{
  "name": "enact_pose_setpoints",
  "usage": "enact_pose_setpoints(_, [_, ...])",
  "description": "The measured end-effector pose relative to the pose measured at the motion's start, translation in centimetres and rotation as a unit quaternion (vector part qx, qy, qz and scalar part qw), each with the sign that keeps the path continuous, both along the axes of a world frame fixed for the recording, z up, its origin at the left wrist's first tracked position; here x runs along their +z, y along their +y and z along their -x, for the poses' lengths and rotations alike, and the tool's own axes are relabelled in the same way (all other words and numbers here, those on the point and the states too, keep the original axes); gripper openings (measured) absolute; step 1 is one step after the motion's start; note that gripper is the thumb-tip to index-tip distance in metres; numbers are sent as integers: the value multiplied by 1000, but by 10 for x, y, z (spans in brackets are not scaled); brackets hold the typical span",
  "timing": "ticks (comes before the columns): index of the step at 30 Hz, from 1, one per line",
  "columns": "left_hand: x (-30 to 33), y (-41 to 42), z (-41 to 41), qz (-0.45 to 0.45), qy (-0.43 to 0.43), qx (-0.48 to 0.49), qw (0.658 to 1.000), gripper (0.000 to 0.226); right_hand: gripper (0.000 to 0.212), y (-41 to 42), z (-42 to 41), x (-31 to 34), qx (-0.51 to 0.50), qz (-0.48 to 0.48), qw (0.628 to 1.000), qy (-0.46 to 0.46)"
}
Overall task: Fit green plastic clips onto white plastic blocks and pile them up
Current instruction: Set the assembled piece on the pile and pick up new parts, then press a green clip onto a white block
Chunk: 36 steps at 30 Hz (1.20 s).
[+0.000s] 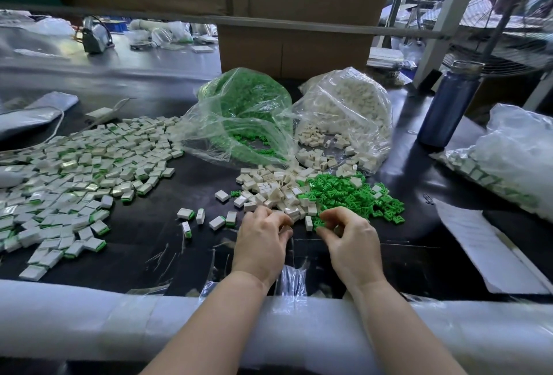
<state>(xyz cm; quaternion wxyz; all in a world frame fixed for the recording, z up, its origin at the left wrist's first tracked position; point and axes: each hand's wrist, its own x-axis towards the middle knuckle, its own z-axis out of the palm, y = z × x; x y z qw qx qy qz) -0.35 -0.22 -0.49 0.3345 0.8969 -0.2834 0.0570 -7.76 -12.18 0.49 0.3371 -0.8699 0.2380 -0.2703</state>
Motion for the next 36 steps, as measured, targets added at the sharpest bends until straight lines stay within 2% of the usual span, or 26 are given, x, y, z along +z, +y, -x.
enact_pose_setpoints(3, [4,1,4,93,56,-30,994,11,10,-1,0,-1,27,-39,998,-41])
enact_pose_setpoints(6, [9,3,5,171,110,-48,978,14,18,-1,0,0,45,-91,992,-73])
enact_pose_setpoints(9, [9,3,5,191,131,-60,971,16,22,0,1,2,58,-122,986,-92])
enact_pose_setpoints(13, [8,3,3,229,179,-75,954,20,17,1,1,3,82,-150,981,-92])
enact_pose_setpoints(18, [9,5,0,303,257,-78,914,21,12,0,1,4,98,-176,974,-100])
enact_pose_setpoints(25, [7,3,0,296,297,-117,900,8,13,2,2,8,122,-209,963,-118])
enact_pose_setpoints(32, [6,3,-2,285,298,-130,902,5,15,3,2,7,121,-205,965,-112])
enact_pose_setpoints(36, [6,3,-2,286,288,-126,905,11,20,4,2,8,141,-214,961,-102])
